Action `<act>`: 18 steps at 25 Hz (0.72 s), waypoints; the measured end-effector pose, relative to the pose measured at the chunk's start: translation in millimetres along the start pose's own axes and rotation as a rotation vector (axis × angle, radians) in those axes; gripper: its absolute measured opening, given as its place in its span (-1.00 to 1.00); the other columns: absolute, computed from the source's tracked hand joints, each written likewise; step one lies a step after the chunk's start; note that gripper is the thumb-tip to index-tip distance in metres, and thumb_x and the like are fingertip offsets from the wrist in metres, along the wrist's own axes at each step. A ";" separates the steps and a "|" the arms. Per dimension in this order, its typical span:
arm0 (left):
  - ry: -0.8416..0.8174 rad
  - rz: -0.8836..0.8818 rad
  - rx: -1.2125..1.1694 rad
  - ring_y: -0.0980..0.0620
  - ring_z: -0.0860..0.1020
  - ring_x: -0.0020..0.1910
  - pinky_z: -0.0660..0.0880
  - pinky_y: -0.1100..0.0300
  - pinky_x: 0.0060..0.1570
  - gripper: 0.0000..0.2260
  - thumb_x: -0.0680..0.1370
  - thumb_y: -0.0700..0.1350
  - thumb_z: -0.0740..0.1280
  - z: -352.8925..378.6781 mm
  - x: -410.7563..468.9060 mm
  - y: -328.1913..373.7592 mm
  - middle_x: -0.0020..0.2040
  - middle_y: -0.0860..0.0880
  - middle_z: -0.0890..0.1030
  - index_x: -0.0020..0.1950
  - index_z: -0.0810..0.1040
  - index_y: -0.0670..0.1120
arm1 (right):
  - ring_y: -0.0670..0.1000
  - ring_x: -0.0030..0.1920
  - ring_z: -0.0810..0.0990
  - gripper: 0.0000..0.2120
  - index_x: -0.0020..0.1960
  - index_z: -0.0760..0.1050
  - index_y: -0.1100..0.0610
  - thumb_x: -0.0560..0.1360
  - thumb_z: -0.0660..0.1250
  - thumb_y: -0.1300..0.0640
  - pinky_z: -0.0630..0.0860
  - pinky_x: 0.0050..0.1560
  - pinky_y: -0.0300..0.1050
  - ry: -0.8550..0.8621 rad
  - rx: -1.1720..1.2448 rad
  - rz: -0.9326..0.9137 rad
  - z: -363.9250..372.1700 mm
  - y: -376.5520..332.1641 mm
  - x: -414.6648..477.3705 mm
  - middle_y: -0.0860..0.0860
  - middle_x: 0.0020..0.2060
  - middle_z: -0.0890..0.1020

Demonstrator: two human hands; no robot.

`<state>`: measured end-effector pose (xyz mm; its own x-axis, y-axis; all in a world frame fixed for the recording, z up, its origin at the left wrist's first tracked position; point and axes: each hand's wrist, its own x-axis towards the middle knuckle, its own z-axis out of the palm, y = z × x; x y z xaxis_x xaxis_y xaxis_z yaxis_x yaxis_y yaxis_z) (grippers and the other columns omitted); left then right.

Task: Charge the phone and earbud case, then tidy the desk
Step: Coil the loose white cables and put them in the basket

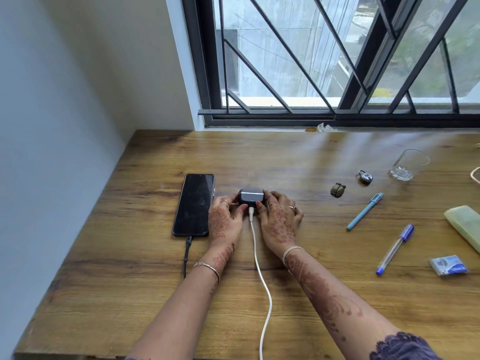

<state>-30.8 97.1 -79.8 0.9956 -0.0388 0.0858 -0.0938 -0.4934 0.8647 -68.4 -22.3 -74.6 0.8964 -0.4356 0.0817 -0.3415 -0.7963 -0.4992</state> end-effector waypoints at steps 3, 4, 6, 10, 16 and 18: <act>0.019 0.010 0.081 0.00 0.53 0.11 0.53 0.03 0.15 -0.69 0.48 -0.09 0.43 2.4 -0.5 -1.5 0.10 -0.05 0.54 0.21 0.59 -0.10 | 0.02 0.35 0.30 -0.59 0.41 0.32 -0.11 0.58 0.11 -0.12 0.08 0.30 0.03 -0.003 -0.011 -0.006 0.9 0.4 -0.1 -0.08 0.33 0.39; 0.028 0.016 0.093 0.00 0.53 0.12 0.52 0.03 0.16 -0.69 0.48 -0.09 0.43 2.8 -1.1 -1.5 0.09 -0.05 0.54 0.21 0.60 -0.10 | 0.03 0.35 0.30 -0.59 0.41 0.33 -0.10 0.58 0.11 -0.12 0.08 0.30 0.04 -0.003 -0.009 -0.005 1.2 0.5 0.2 -0.08 0.33 0.39; 0.042 0.025 0.105 0.01 0.53 0.12 0.53 0.05 0.15 -0.69 0.48 -0.09 0.42 3.3 -2.2 -0.7 0.10 -0.06 0.55 0.21 0.59 -0.11 | 0.03 0.35 0.28 -0.59 0.42 0.31 -0.11 0.58 0.10 -0.13 0.09 0.31 0.06 -0.015 -0.023 -0.003 0.6 0.4 1.6 -0.08 0.34 0.37; 0.034 0.019 0.162 0.02 0.51 0.13 0.50 0.09 0.19 -0.65 0.50 -0.09 0.40 1.7 -4.8 4.1 0.10 -0.05 0.53 0.29 0.54 -0.07 | 0.03 0.36 0.25 -0.57 0.44 0.28 -0.10 0.59 0.08 -0.14 0.09 0.34 0.08 -0.032 -0.029 -0.012 0.6 2.1 2.0 -0.08 0.35 0.34; -0.019 -0.001 0.138 -0.03 0.53 0.06 0.48 0.11 0.21 -0.60 0.53 -0.17 0.35 -7.9 -7.9 11.9 0.10 -0.10 0.50 0.37 0.46 -0.08 | 0.06 0.41 0.22 -0.54 0.47 0.22 -0.09 0.59 0.10 -0.12 0.05 0.40 0.09 -0.148 0.061 0.009 -6.0 1.3 8.3 -0.05 0.42 0.28; -0.055 0.048 0.152 -0.03 0.53 0.05 0.47 0.12 0.22 -0.57 0.54 -0.20 0.33 -13.0 -12.3 15.6 0.09 -0.12 0.48 0.41 0.41 -0.06 | 0.06 0.43 0.23 -0.52 0.49 0.18 -0.10 0.60 0.11 -0.11 0.07 0.41 0.09 -0.175 0.154 0.003 -16.2 5.3 6.3 -0.04 0.45 0.25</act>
<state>-44.7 101.1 -60.9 0.9893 -0.1106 0.0946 -0.1430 -0.6158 0.7748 -69.1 -36.1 -62.7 0.9353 -0.3480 -0.0644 -0.3095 -0.7160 -0.6257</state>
